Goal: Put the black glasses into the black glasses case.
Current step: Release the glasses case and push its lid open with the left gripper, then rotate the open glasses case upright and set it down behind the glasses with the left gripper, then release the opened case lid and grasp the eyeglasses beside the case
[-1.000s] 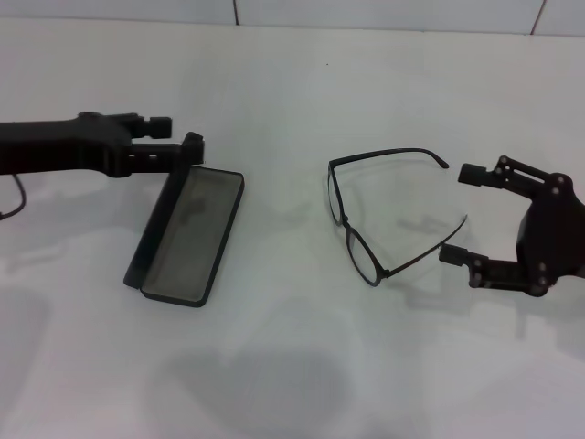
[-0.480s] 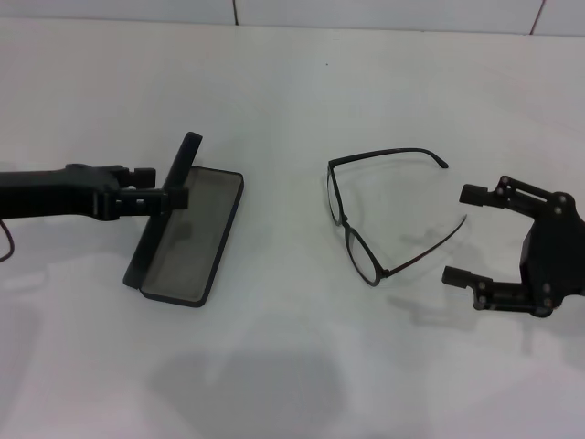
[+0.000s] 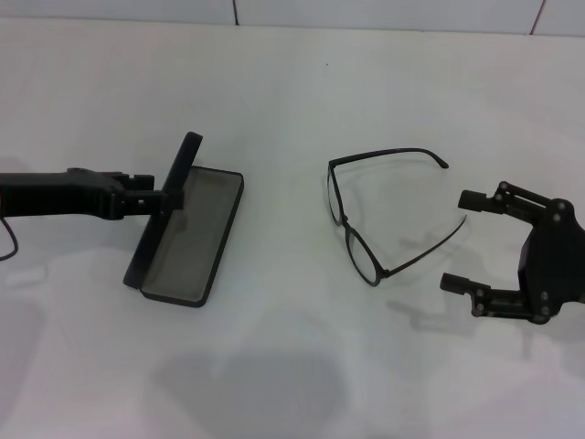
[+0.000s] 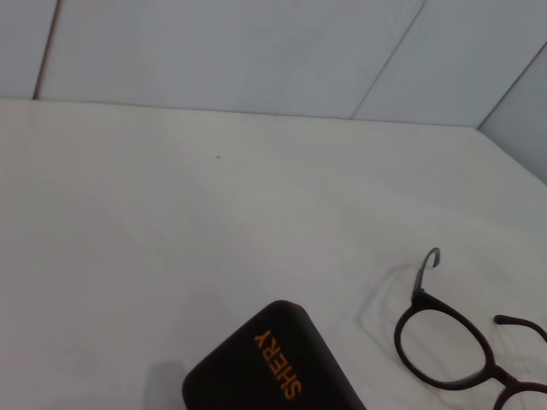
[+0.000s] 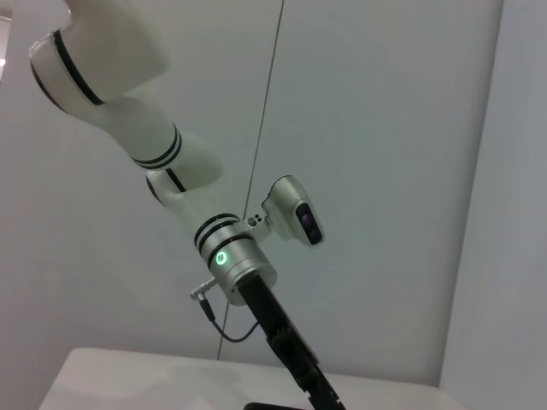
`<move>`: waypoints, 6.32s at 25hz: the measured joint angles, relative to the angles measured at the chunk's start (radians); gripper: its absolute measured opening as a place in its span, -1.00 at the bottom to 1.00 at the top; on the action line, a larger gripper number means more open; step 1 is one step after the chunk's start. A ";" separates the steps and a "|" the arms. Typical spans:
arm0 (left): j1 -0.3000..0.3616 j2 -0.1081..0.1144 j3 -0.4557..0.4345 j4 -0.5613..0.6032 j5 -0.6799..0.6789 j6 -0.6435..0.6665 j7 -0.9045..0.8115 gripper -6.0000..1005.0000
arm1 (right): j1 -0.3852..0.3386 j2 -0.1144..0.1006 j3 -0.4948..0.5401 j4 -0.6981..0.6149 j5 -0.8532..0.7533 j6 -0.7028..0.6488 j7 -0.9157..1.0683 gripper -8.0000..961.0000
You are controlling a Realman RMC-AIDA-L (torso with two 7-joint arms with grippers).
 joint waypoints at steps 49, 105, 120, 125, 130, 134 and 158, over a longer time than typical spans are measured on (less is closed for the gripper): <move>-0.360 0.011 0.001 0.147 0.152 -0.305 0.118 -0.61 | -0.056 0.001 0.002 0.080 0.007 -0.075 -0.156 0.77; -0.209 0.007 -0.002 0.544 -0.231 -0.087 0.410 0.03 | -0.077 -0.012 0.009 -0.316 0.032 -0.020 0.072 0.77; 0.073 0.003 -0.002 0.616 -0.358 -0.052 0.425 0.61 | 0.256 -0.004 -0.269 -0.915 -0.683 -0.052 0.427 0.77; 0.112 0.005 -0.004 0.641 -0.391 -0.055 0.451 0.61 | 0.312 0.005 -0.549 -0.907 -0.855 0.107 0.527 0.77; 0.136 0.006 -0.004 0.640 -0.408 -0.056 0.465 0.60 | 0.339 0.010 -0.683 -0.909 -0.861 0.151 0.541 0.72; 0.151 0.006 -0.005 0.637 -0.410 -0.056 0.491 0.60 | 0.361 0.011 -0.750 -0.918 -0.852 0.158 0.552 0.65; 0.141 0.014 -0.002 0.627 -0.411 -0.055 0.490 0.60 | 0.417 0.011 -0.928 -0.821 -0.864 0.271 0.554 0.36</move>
